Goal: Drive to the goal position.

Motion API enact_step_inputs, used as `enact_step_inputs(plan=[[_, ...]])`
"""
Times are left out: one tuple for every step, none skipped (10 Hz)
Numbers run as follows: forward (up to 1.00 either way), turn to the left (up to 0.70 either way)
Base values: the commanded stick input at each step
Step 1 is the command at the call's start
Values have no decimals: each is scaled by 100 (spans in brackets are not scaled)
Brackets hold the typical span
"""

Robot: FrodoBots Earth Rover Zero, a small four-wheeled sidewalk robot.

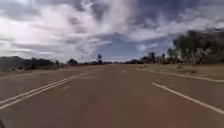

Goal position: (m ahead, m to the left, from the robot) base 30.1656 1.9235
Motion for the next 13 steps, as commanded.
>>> enact_step_inputs(plan=[[100,0],[100,0],[100,0],[100,0],[100,0],[100,0],[100,0],[100,0],[100,0],[100,0],[100,0],[100,0],[100,0]])
